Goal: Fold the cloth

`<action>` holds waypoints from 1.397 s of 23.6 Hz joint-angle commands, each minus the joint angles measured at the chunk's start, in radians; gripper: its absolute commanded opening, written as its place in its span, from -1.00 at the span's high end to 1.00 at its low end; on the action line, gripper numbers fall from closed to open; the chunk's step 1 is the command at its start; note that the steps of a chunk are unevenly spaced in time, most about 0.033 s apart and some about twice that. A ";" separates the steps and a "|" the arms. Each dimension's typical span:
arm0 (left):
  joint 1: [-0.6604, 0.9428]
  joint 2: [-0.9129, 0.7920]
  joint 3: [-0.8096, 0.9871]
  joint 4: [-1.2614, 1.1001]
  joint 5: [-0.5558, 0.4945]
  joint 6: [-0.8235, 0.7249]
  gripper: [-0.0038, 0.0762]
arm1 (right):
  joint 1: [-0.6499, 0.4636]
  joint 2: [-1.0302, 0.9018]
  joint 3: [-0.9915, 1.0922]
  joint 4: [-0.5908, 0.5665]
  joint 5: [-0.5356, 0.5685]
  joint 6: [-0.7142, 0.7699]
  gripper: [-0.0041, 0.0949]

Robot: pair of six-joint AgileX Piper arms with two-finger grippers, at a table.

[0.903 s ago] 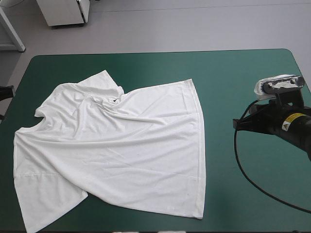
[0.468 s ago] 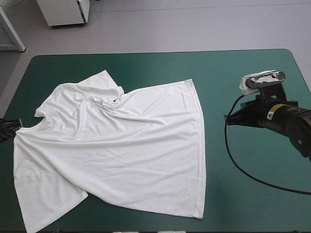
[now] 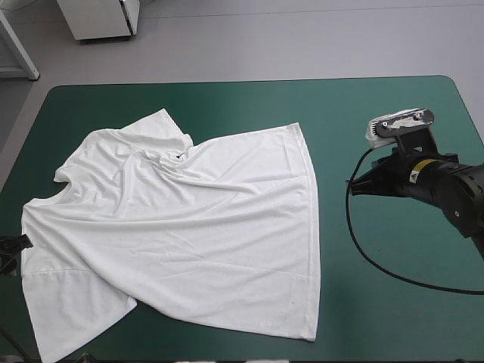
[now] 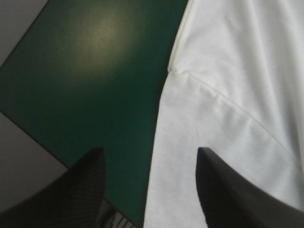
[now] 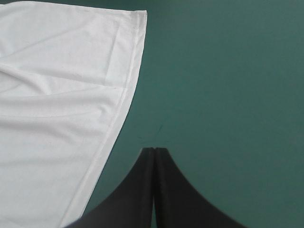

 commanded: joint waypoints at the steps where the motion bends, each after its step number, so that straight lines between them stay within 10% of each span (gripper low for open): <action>1: 0.064 -0.017 0.040 -0.041 -0.081 0.045 -0.15 | -0.004 -0.014 -0.033 -0.029 -0.063 -0.011 0.95; 28: 0.082 0.486 0.140 -0.147 -0.517 0.083 -0.13 | -0.004 0.022 -0.073 -0.051 -0.050 -0.007 0.95; 33: 0.080 0.550 0.142 -0.220 -0.502 0.122 0.54 | -0.004 0.022 -0.113 -0.060 -0.052 -0.009 0.95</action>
